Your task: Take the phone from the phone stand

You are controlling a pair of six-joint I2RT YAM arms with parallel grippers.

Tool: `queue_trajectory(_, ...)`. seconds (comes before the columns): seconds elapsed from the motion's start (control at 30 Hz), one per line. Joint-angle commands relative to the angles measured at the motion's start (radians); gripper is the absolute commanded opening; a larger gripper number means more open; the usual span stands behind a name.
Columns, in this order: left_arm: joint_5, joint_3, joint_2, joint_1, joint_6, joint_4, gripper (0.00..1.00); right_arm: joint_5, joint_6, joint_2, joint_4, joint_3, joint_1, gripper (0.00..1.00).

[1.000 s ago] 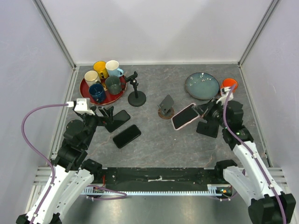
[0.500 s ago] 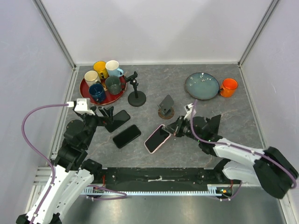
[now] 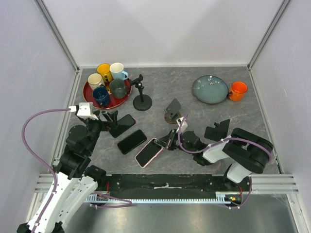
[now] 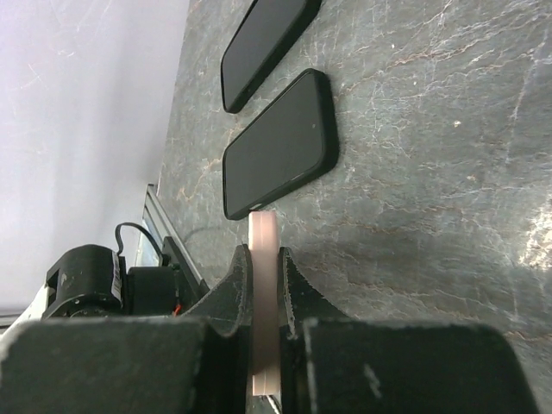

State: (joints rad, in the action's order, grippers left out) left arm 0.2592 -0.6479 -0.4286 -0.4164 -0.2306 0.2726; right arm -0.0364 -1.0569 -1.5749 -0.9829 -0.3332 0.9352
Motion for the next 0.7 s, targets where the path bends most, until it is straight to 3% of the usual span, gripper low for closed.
queue_trajectory(0.0, 0.008, 0.002, 0.010, 0.007, -0.019, -0.044, 0.92, 0.030, -0.055, -0.045, -0.232, -0.044, 0.031, 0.00)
queue_trajectory(0.2, 0.008, 0.002, 0.010, 0.005, -0.019, -0.044, 0.92, 0.090, -0.034, -0.034, -0.146, -0.026, 0.040, 0.00)
queue_trajectory(0.37, 0.006, 0.001, 0.008, 0.005, -0.021, -0.044, 0.92, 0.119, 0.061, 0.024, 0.067, -0.053, 0.040, 0.20)
queue_trajectory(0.43, 0.008, 0.002, 0.008, 0.007, -0.021, -0.042, 0.92, 0.130, 0.080, 0.033, 0.127, -0.062, 0.042, 0.23)
queue_trajectory(0.67, 0.005, 0.002, 0.005, 0.005, -0.019, -0.042, 0.92, 0.098, 0.107, -0.034, 0.158, -0.099, 0.042, 0.39)
